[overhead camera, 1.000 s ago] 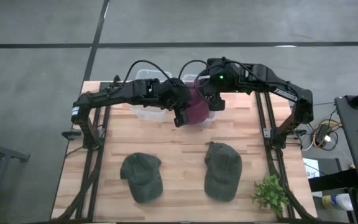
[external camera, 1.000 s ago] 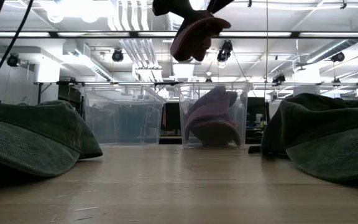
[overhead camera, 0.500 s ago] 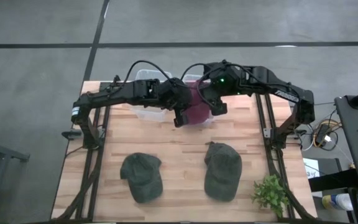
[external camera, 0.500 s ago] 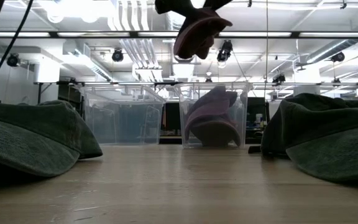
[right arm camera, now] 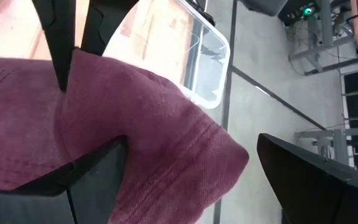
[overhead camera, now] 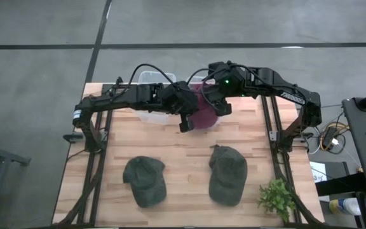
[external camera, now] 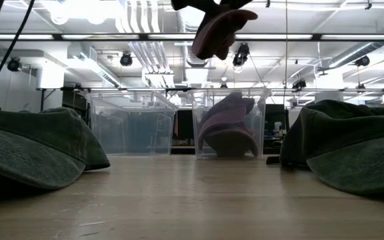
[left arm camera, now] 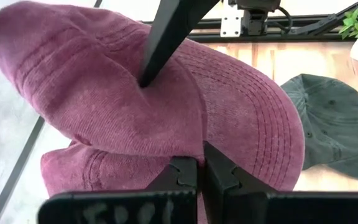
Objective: Pick & Place hat
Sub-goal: Put the red cap into the right transparent bin
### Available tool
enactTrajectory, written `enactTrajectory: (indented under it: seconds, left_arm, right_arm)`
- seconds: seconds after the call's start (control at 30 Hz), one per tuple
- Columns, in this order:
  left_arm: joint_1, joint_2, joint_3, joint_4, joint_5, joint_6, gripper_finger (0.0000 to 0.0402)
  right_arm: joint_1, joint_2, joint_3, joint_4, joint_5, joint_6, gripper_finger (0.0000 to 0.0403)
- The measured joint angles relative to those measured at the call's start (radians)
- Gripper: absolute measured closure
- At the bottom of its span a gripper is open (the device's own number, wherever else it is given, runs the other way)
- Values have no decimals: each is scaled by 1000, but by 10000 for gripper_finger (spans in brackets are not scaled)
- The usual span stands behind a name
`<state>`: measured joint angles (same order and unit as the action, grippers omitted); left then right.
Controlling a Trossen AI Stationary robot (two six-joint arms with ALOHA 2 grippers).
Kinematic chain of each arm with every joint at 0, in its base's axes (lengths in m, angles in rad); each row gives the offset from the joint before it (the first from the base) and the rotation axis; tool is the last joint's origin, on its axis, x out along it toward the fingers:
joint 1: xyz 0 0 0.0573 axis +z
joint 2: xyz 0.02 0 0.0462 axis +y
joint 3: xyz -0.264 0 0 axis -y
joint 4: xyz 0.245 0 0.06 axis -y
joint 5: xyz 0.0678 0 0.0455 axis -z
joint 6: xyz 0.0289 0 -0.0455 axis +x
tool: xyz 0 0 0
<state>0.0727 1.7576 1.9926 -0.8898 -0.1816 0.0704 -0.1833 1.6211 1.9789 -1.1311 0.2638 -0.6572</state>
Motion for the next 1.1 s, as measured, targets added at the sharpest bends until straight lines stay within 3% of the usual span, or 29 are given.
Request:
enactTrajectory:
  seconds: [0.57, 1.1]
  left_arm:
    - [-1, 2, -2, 11, -78, 36, 401]
    - [-1, 2, -2, 47, -90, 49, 401]
  right_arm:
    - [0, -2, 0, -74, -7, 29, 120]
    - [0, -2, 0, -87, 4, 96, 292]
